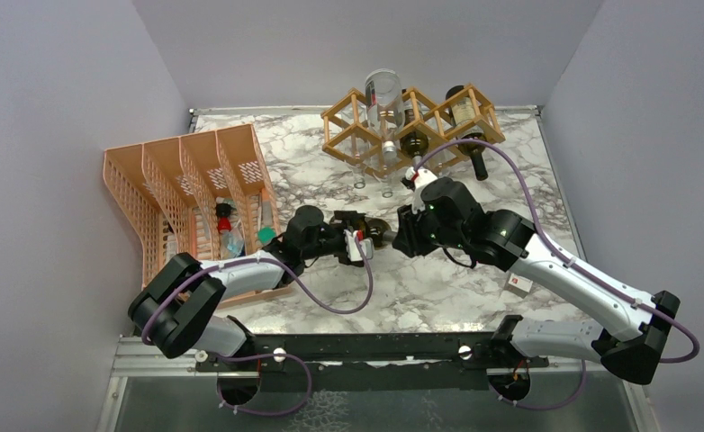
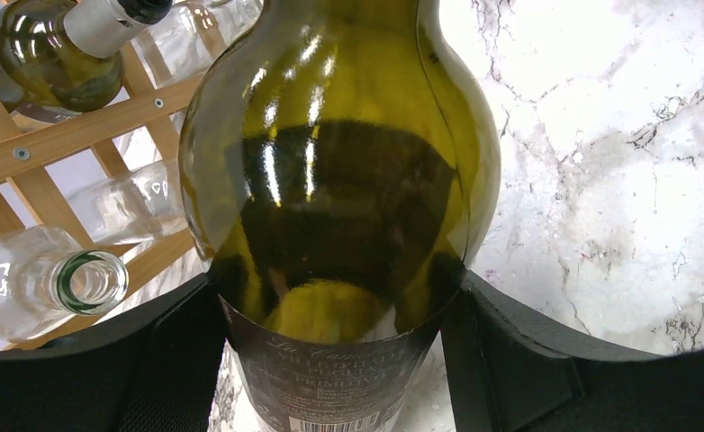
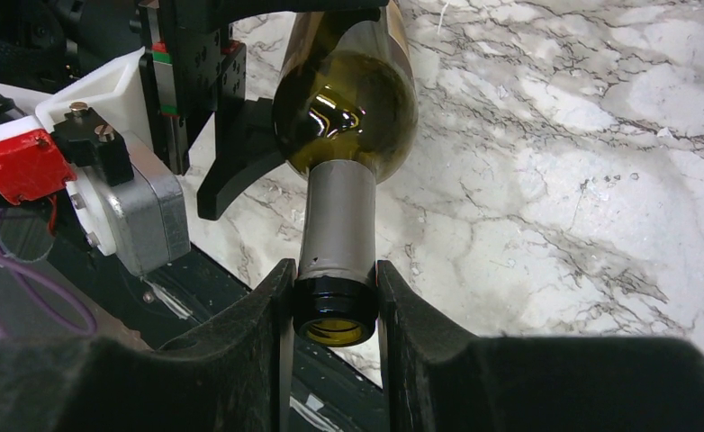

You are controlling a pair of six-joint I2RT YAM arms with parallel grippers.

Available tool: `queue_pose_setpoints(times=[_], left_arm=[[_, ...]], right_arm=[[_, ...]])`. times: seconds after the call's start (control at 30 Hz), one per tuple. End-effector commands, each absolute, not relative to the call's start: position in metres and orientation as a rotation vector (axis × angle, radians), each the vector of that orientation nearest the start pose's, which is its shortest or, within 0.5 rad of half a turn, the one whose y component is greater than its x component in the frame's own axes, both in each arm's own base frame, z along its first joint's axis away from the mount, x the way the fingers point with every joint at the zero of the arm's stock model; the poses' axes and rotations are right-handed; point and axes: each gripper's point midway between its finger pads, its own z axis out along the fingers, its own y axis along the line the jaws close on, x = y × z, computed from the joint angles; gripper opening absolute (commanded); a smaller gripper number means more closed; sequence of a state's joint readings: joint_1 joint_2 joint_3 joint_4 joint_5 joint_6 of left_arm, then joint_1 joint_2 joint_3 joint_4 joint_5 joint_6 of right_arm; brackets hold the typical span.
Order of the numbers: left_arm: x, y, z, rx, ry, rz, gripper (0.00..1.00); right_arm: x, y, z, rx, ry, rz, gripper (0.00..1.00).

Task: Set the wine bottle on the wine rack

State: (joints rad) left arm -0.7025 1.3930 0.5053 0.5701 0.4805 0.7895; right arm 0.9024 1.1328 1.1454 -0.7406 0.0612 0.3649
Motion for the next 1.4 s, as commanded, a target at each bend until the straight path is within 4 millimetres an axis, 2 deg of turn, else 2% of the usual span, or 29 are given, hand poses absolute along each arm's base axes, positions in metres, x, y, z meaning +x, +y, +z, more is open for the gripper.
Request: queue_pose_setpoints(times=[0.0, 0.07, 0.1, 0.23, 0.3, 0.4, 0.5, 0.77, 1.03, 1.37], left_arm=[[0.269, -0.299, 0.138, 1.467, 1.036, -0.330, 0.18], [0.268, -0.299, 0.152, 1.462, 0.986, -0.272, 0.12], [0.268, -0.299, 0.160, 1.463, 0.957, -0.235, 0.11], [0.266, -0.296, 0.190, 1.449, 0.869, -0.103, 0.11], [0.264, -0.295, 0.203, 1.459, 0.837, -0.045, 0.11], [0.265, -0.291, 0.221, 1.485, 0.783, 0.075, 0.11], [0.269, -0.286, 0.243, 1.503, 0.722, 0.205, 0.11], [0.282, -0.274, 0.280, 1.564, 0.637, 0.452, 0.11], [0.278, -0.274, 0.294, 1.572, 0.584, 0.506, 0.11], [0.272, -0.280, 0.301, 1.564, 0.548, 0.489, 0.11]], right_arm=[[0.182, 0.253, 0.247, -0.587, 2.248, 0.661, 0.29], [0.179, 0.251, 0.257, -0.585, 2.223, 0.680, 0.51], [0.178, 0.250, 0.264, -0.582, 2.202, 0.697, 0.58], [0.176, 0.249, 0.287, -0.585, 2.121, 0.741, 0.68], [0.176, 0.249, 0.293, -0.597, 2.107, 0.740, 0.69], [0.177, 0.253, 0.290, -0.641, 2.119, 0.732, 0.69], [0.175, 0.257, 0.279, -0.701, 2.159, 0.716, 0.69], [0.166, 0.259, 0.255, -0.820, 2.216, 0.710, 0.70], [0.177, 0.268, 0.230, -0.837, 2.265, 0.663, 0.69], [0.187, 0.287, 0.212, -0.852, 2.272, 0.680, 0.65]])
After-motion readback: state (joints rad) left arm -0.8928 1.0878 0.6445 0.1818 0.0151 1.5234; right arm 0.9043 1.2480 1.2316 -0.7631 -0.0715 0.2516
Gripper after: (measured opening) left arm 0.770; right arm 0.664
